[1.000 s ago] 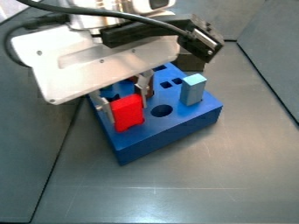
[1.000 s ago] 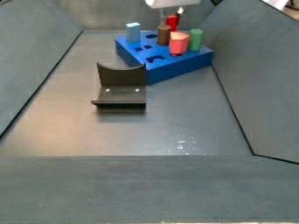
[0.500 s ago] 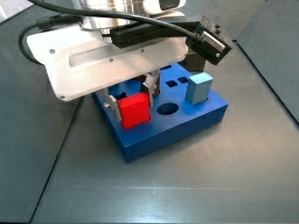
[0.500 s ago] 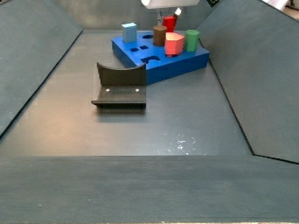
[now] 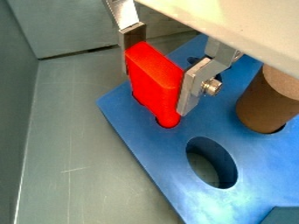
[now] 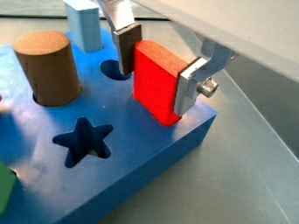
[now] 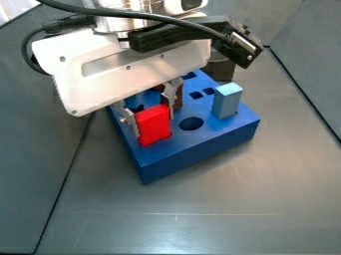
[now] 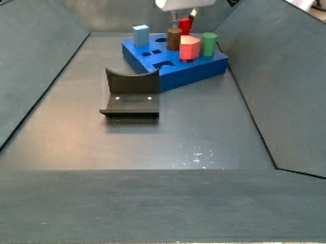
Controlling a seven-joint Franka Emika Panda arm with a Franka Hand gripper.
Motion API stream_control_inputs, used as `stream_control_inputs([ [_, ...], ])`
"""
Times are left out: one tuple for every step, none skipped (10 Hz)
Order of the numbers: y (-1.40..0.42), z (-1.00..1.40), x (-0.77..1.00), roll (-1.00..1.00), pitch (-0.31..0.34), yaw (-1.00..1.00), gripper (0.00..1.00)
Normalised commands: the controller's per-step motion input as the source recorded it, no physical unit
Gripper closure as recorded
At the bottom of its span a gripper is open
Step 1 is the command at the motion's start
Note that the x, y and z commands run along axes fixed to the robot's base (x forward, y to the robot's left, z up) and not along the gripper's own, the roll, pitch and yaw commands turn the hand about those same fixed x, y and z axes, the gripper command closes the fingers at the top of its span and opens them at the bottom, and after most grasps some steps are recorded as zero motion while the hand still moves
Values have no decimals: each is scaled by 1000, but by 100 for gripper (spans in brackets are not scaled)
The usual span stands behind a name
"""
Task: Pick up the square-circle object. Move up. Move to above the board. Insert the square-circle object.
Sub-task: Insert the square-circle object.
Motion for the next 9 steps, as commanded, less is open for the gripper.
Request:
stream_control_inputs([
  [0, -3, 0, 0, -10, 0, 100],
  [0, -857, 0, 171, -1, -131, 100],
  [14, -1000, 0, 180, -10, -134, 100],
  [29, -1000, 0, 146, 0, -211, 100],
  [140, -1000, 0, 104, 0, -429, 100],
  [31, -191, 0, 0, 0, -66, 100],
  [0, 0, 0, 0, -10, 0, 100],
  [0, 0, 0, 0, -13, 0, 100],
  [0, 0, 0, 0, 0, 0, 100],
])
